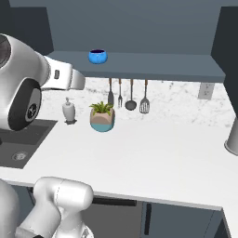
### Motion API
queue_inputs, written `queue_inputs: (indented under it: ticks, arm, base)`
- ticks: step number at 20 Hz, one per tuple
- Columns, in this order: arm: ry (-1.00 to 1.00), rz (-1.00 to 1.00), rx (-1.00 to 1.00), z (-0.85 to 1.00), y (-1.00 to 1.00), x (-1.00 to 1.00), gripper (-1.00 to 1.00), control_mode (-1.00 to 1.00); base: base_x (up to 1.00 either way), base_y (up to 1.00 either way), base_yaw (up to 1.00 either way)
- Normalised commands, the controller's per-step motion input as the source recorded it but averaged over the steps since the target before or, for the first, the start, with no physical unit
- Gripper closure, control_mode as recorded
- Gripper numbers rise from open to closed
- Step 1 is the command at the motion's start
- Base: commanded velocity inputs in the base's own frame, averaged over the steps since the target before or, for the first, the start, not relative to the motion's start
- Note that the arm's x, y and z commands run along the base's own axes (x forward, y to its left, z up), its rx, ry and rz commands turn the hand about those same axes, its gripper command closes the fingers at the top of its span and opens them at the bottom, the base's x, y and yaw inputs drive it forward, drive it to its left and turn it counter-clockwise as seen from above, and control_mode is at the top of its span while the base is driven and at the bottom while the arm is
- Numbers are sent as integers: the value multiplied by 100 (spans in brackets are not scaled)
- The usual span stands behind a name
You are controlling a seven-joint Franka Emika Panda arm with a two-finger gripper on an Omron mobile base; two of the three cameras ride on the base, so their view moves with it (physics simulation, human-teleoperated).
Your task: Gather all objects into one cabinet and sort the glasses and bowls to opposite sides.
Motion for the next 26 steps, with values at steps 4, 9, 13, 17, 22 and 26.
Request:
queue_inputs:
  ticks: [4, 9, 13, 17, 22, 26]
  arm:
    - [-9, 6, -4, 2, 1, 23, -100, -100]
    - [-14, 0, 0, 8, 0, 24, -100, -100]
    - [-1, 0, 0, 2, 0, 69, -100, -100]
    - [0, 0, 0, 0, 2, 81, -100, -100]
    - [0, 0, 0, 0, 2, 79, -100, -100]
    - [0, 0, 0, 0, 6, 67, -100, -100]
  base:
    - [0, 0, 0]
    - [0, 0, 0]
    - [0, 0, 0]
    - [0, 0, 0]
    - [0, 0, 0]
    - [0, 0, 0]
